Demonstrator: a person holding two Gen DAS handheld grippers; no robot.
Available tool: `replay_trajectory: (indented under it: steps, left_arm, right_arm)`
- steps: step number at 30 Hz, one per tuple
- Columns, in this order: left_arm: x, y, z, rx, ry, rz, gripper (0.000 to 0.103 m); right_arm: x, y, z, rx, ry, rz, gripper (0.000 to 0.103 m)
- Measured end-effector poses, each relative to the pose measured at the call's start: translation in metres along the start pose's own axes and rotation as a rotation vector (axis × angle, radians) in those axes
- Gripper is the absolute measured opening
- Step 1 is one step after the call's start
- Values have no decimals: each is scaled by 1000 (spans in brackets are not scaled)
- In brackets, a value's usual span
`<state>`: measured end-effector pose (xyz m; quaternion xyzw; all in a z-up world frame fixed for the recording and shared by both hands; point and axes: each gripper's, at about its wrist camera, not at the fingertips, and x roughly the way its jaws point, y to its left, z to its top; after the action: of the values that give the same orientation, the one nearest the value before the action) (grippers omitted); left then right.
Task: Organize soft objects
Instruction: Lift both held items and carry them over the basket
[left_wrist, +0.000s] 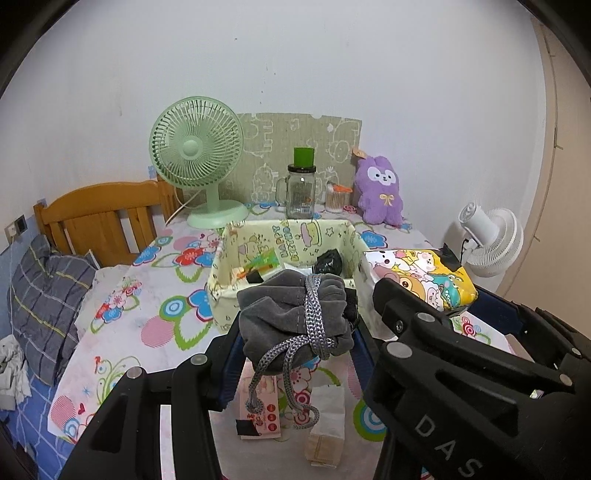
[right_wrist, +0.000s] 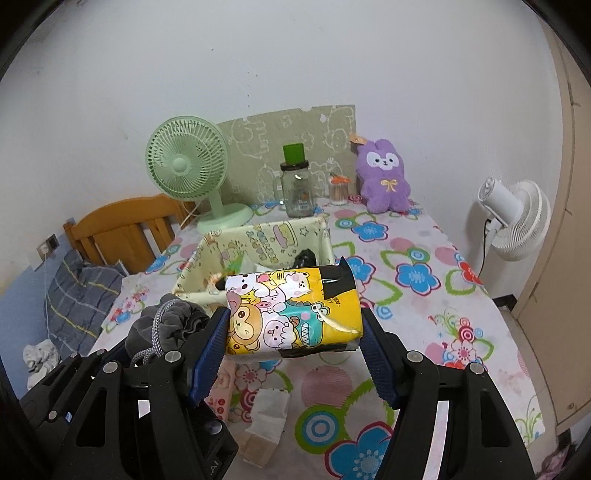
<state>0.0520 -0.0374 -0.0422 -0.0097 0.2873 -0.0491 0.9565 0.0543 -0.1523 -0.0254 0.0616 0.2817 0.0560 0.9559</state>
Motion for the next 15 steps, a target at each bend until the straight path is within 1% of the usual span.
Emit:
replay_trajectory:
  steps: [15]
  left_arm:
    - [4,4,24,1,-29,-1,54]
  right_arm:
    - [6,8,27,-40,-20,21,71]
